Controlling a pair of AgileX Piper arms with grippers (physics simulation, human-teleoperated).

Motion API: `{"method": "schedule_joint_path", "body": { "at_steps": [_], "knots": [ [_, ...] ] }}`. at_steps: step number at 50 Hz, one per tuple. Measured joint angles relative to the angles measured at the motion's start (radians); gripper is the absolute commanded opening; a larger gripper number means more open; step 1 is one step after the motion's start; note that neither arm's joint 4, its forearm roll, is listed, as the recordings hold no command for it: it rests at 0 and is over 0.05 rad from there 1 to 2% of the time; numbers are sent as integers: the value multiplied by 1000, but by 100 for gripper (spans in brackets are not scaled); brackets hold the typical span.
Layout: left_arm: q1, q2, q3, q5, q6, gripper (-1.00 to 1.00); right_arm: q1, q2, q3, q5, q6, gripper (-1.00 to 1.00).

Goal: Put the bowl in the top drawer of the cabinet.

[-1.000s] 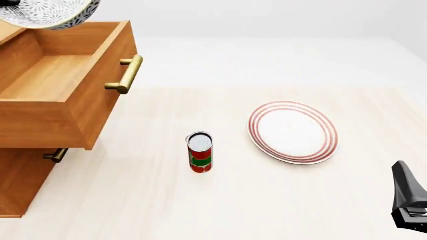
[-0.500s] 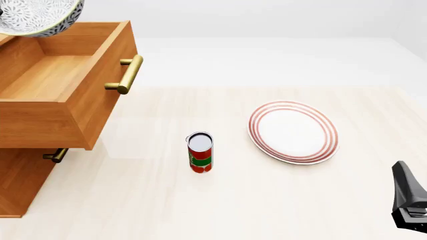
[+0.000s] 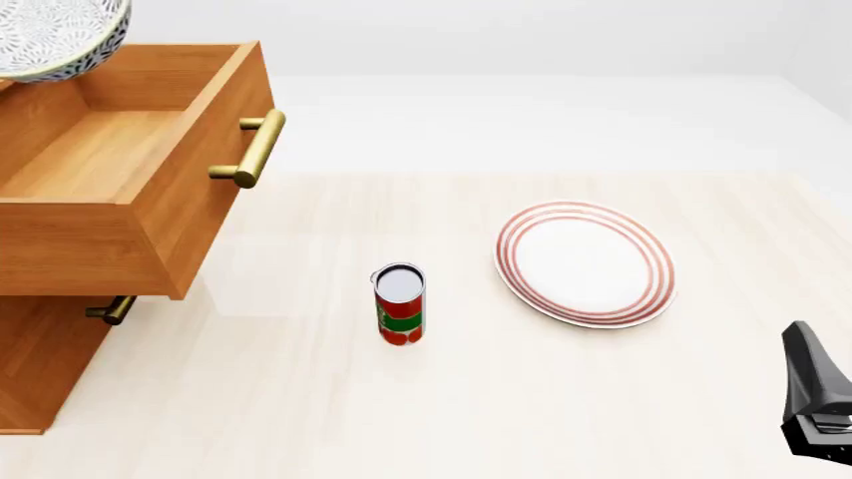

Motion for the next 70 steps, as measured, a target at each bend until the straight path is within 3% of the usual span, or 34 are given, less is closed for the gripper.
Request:
{"method": "schedule_joint_path", "body": {
  "at_steps": [70],
  "knots": [
    [88, 113, 85, -76, 54, -100, 0, 0, 0, 0, 0, 100]
  ]
}}
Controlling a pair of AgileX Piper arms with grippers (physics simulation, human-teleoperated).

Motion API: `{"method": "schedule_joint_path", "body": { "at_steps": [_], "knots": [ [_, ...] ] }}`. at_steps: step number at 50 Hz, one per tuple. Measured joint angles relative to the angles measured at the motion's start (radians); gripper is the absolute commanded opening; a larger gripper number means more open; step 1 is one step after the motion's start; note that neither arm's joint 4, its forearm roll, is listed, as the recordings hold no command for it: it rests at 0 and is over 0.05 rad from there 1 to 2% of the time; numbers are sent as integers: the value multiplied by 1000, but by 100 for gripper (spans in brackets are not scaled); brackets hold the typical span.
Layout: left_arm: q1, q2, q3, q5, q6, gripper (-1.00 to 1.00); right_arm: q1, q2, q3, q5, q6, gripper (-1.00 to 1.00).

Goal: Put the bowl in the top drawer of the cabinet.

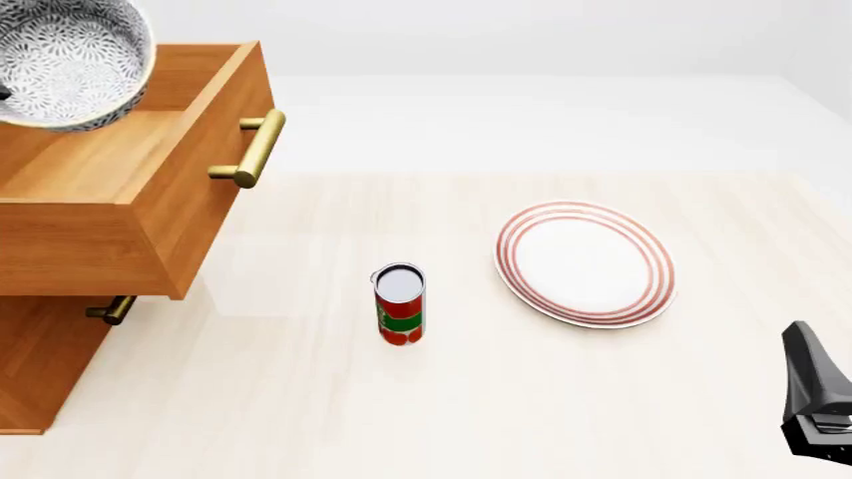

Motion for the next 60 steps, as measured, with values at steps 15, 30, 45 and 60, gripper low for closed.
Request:
{"method": "schedule_joint_path", "body": {
  "at_steps": [15, 30, 45, 60],
  "knots": [
    [7, 35, 2, -22, 7, -100, 0, 0, 0, 0, 0, 100],
    [11, 60, 9, -42, 11, -100, 0, 0, 0, 0, 0, 100],
    [13, 82, 17, -58, 15, -100, 0, 0, 0, 0, 0, 100],
    [15, 101, 24, -75, 18, -100, 0, 0, 0, 0, 0, 100]
  ]
}}
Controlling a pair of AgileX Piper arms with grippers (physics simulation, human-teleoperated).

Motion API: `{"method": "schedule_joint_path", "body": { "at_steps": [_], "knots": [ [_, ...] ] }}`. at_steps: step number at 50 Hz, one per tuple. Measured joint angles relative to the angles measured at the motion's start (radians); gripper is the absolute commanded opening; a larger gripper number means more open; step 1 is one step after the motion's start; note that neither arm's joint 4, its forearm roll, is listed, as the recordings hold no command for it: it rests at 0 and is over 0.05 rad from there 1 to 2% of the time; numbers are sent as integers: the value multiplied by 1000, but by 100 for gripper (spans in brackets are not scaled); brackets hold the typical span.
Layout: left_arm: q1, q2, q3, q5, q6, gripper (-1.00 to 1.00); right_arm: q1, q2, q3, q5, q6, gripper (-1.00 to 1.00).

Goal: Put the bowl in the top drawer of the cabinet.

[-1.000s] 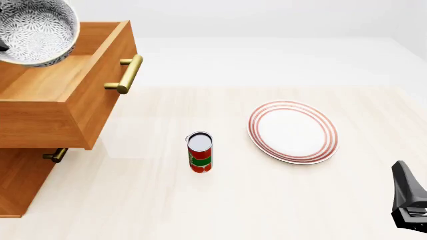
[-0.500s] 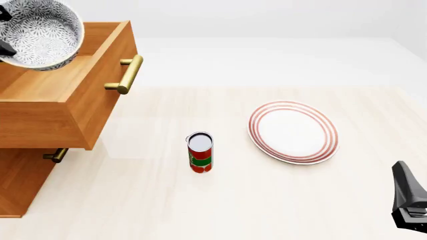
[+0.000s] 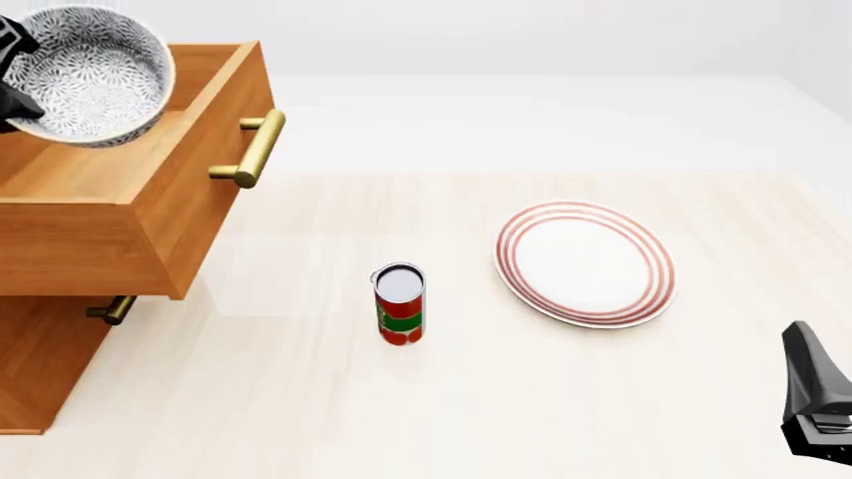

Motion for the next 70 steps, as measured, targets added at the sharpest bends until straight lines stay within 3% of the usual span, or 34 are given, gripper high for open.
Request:
{"method": "schedule_joint_path", "body": {
  "at_steps": [70],
  "knots": [
    [16, 106, 28, -91, 3, -100, 0, 0, 0, 0, 0, 100]
  ]
}}
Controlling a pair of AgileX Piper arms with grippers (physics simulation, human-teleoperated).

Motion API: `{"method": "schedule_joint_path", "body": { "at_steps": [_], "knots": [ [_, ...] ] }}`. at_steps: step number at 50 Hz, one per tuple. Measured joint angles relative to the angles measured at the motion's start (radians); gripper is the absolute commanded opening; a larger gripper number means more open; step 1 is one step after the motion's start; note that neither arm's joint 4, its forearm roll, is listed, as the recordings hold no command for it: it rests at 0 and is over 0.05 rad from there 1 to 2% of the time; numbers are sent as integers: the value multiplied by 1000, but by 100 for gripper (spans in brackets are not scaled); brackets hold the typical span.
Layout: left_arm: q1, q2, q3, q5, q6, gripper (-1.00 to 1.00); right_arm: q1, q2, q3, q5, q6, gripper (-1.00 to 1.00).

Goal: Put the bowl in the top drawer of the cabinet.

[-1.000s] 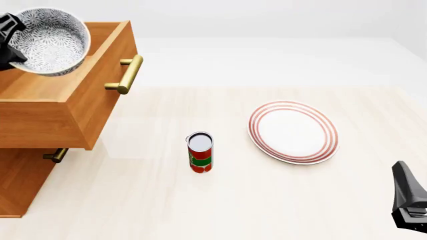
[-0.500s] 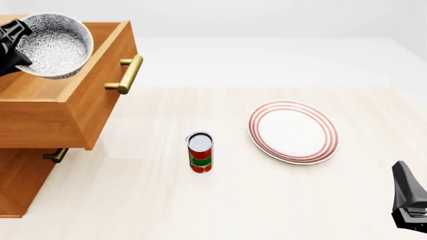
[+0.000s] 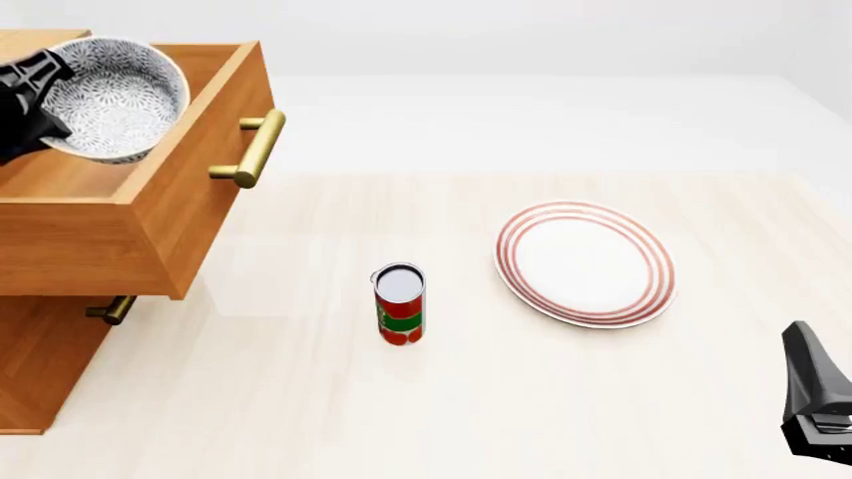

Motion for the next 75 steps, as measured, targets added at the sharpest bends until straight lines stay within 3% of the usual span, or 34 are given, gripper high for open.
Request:
{"method": "schedule_joint_path", "body": {
  "at_steps": [51, 52, 75],
  "knots": [
    [8, 44, 11, -37, 10, -100, 0, 0, 0, 0, 0, 100],
    [7, 45, 9, -36, 14, 100, 0, 0, 0, 0, 0, 100],
    [-24, -2, -82, 29, 75, 100, 0, 0, 0, 0, 0, 100]
  ]
}}
